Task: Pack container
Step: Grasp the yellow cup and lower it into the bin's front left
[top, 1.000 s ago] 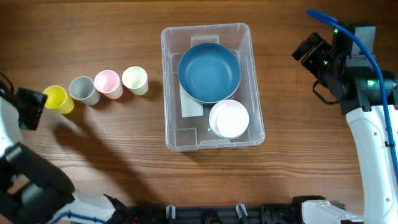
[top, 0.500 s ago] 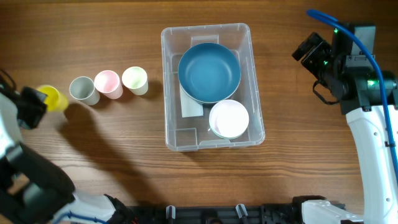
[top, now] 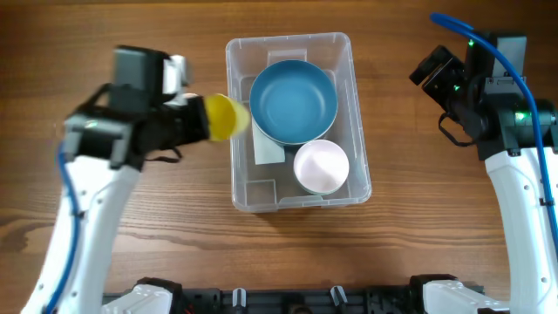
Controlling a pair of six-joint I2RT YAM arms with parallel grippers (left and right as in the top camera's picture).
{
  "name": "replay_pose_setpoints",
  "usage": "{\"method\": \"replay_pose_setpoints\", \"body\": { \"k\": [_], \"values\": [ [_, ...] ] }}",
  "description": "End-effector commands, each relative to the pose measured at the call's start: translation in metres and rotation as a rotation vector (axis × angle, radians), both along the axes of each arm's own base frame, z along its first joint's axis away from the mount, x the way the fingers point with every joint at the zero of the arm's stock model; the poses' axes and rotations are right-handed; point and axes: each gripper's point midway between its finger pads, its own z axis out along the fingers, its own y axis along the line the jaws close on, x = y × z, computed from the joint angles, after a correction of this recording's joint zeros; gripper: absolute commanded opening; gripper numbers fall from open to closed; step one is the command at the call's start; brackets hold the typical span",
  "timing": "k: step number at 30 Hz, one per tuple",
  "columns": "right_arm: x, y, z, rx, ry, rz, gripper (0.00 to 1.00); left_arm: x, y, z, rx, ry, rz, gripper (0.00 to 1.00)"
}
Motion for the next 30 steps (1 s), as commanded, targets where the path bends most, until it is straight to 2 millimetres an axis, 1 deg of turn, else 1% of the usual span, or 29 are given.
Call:
{"method": "replay_pose_setpoints", "body": {
  "k": [1, 5, 9, 10, 11, 14, 16, 17, 18, 20, 22, 23, 24, 25, 26, 27, 28, 29, 30],
  "values": [
    [0.002, -0.004, 0.001, -0.005, -0.005, -0.024, 1.00, -0.013, -0.040, -0.050, 0.114, 0.127, -0.103, 0.04],
    [0.002, -0.004, 0.001, -0.005, -0.005, -0.024, 1.00, -0.011, -0.056, -0.092, 0.195, 0.227, -0.141, 0.05],
    [0.002, -0.004, 0.001, -0.005, -0.005, -0.024, 1.00, -0.009, -0.056, -0.130, 0.259, 0.327, -0.144, 0.05],
    [0.002, -0.004, 0.001, -0.005, -0.005, -0.024, 1.00, -0.009, -0.056, -0.136, 0.267, 0.343, -0.145, 0.05],
    [0.002, -0.004, 0.001, -0.005, -0.005, -0.024, 1.00, -0.008, -0.057, -0.148, 0.280, 0.373, -0.147, 0.05],
    [0.002, -0.004, 0.001, -0.005, -0.005, -0.024, 1.00, -0.003, -0.062, -0.167, 0.292, 0.396, -0.154, 0.08],
    [0.002, -0.004, 0.001, -0.005, -0.005, -0.024, 1.00, -0.001, -0.065, -0.171, 0.291, 0.389, -0.160, 0.11],
    [0.002, -0.004, 0.001, -0.005, -0.005, -0.024, 1.00, 0.001, -0.066, -0.169, 0.289, 0.380, -0.161, 0.11],
    [0.002, -0.004, 0.001, -0.005, -0.005, -0.024, 1.00, 0.002, -0.066, -0.162, 0.286, 0.370, -0.159, 0.11],
    [0.002, -0.004, 0.001, -0.005, -0.005, -0.024, 1.00, 0.007, -0.065, -0.138, 0.263, 0.329, -0.143, 0.15],
    [0.002, -0.004, 0.001, -0.005, -0.005, -0.024, 1.00, 0.014, -0.061, -0.085, 0.219, 0.236, -0.119, 0.25],
    [0.002, -0.004, 0.001, -0.005, -0.005, -0.024, 0.99, 0.015, -0.056, -0.069, 0.210, 0.203, -0.106, 0.29],
    [0.002, -0.004, 0.001, -0.005, -0.005, -0.024, 1.00, 0.017, -0.050, -0.053, 0.210, 0.165, -0.087, 0.36],
    [0.002, -0.004, 0.001, -0.005, -0.005, -0.024, 1.00, 0.020, -0.032, -0.031, 0.231, 0.101, -0.039, 0.55],
    [0.002, -0.004, 0.001, -0.005, -0.005, -0.024, 1.00, 0.023, -0.009, -0.016, 0.268, 0.050, 0.023, 0.66],
    [0.002, -0.004, 0.001, -0.005, -0.005, -0.024, 1.00, 0.024, 0.008, -0.008, 0.298, 0.026, 0.069, 0.72],
    [0.002, -0.004, 0.001, -0.005, -0.005, -0.024, 1.00, 0.024, 0.038, 0.003, 0.332, 0.002, 0.152, 0.74],
    [0.002, -0.004, 0.001, -0.005, -0.005, -0.024, 1.00, 0.024, 0.074, 0.011, 0.338, -0.002, 0.255, 0.76],
    [0.002, -0.004, 0.001, -0.005, -0.005, -0.024, 1.00, 0.024, 0.100, 0.014, 0.334, 0.006, 0.334, 0.76]
  ]
}}
